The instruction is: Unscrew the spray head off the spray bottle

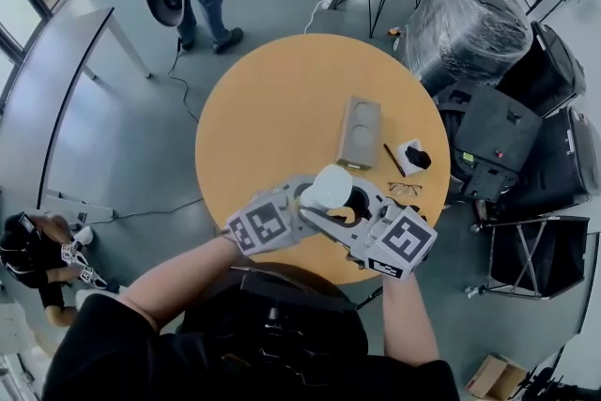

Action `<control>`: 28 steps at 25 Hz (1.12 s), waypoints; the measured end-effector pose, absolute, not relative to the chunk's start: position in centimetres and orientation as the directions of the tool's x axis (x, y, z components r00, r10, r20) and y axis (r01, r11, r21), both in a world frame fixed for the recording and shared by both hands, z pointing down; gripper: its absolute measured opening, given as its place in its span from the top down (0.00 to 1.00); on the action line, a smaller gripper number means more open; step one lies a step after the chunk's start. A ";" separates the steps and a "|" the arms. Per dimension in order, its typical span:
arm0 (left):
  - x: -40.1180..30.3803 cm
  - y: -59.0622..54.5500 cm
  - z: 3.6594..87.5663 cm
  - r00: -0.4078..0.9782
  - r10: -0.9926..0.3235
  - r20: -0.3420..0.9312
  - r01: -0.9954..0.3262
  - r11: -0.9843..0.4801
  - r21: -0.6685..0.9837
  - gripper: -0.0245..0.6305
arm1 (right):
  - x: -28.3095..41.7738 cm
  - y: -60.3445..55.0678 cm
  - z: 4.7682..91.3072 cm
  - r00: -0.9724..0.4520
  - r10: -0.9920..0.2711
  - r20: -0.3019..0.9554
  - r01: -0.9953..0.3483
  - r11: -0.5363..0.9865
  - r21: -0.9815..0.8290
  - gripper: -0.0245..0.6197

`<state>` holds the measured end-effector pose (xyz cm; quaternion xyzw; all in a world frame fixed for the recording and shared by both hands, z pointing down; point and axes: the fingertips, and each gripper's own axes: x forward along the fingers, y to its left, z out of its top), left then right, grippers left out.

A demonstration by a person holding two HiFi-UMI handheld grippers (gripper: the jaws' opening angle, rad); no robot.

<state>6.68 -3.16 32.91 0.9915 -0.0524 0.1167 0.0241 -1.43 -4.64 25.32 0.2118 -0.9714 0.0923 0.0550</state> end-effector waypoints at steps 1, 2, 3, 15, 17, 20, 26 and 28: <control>6.7 -2.4 32.7 0.973 -0.049 0.223 -0.061 -0.997 0.049 0.53 | -1.5 -4.1 25.2 -0.923 -0.360 0.135 -0.378 0.913 -0.153 0.60; 6.8 -1.6 32.6 0.977 0.004 0.214 -0.010 -0.998 0.062 0.53 | -1.5 -3.5 25.0 -0.941 -0.317 0.121 -0.333 0.931 -0.148 0.60; 6.8 -0.7 32.4 0.977 0.057 0.206 0.043 -0.996 0.074 0.53 | -1.5 -2.9 24.8 -0.955 -0.276 0.107 -0.289 0.946 -0.145 0.60; 6.7 -5.3 33.3 0.956 -0.167 0.242 -0.195 -0.976 0.098 0.53 | -0.1 -6.3 25.1 -0.846 -0.523 0.102 -0.533 0.833 -0.148 0.44; 6.9 -5.8 33.9 0.948 -0.195 0.253 -0.230 -0.966 0.119 0.52 | 0.3 -7.0 25.2 -0.791 -0.604 0.099 -0.612 0.778 -0.145 0.44; 6.8 -6.5 34.5 0.931 -0.241 0.275 -0.280 -0.954 0.111 0.52 | 0.7 -8.1 25.2 -0.699 -0.710 0.085 -0.714 0.686 -0.138 0.50; 6.0 -7.6 34.9 0.900 -0.293 0.322 -0.327 -0.943 0.056 0.52 | 0.0 -9.1 25.3 -0.634 -0.769 0.080 -0.773 0.627 -0.099 0.54; 6.1 -7.1 35.1 0.910 -0.270 0.315 -0.306 -0.949 0.070 0.52 | -0.2 -8.6 25.4 -0.660 -0.748 0.069 -0.750 0.653 -0.104 0.59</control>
